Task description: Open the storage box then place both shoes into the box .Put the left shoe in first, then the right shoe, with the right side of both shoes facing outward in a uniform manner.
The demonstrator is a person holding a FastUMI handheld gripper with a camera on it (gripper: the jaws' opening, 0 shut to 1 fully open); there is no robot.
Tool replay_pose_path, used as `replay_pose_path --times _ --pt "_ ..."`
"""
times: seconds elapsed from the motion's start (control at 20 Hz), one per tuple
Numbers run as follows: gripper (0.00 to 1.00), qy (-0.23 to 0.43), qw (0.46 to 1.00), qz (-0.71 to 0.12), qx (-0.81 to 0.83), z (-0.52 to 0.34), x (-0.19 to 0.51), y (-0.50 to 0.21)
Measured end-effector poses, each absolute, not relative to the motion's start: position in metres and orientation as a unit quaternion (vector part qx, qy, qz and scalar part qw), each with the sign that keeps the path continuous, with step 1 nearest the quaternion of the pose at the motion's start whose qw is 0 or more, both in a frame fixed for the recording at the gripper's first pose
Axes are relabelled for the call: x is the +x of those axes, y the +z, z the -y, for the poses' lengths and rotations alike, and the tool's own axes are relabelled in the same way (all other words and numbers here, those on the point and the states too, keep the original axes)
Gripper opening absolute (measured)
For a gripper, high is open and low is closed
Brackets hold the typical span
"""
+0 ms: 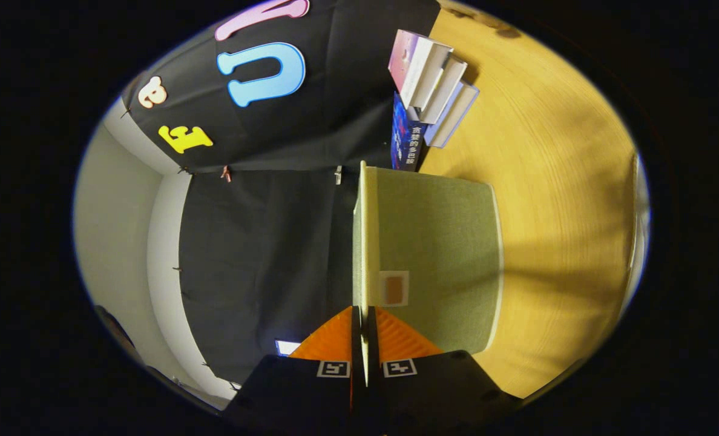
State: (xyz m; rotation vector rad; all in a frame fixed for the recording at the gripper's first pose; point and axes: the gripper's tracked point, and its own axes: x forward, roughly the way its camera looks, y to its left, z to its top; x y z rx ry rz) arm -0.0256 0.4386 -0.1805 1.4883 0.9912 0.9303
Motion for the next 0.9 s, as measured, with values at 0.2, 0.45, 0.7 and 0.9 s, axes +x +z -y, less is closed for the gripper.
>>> replay_pose_path --times 0.2,0.45,0.7,0.9 --pt "0.05 0.419 0.549 -0.383 0.614 -0.443 -0.021 -0.126" --pt "0.05 0.452 0.557 -0.355 0.6 -0.473 -0.004 -0.055" --pt "0.06 0.48 0.567 -0.348 0.572 -0.531 0.003 -0.005" --pt "0.06 0.48 0.557 -0.362 0.573 -0.574 0.005 0.009"
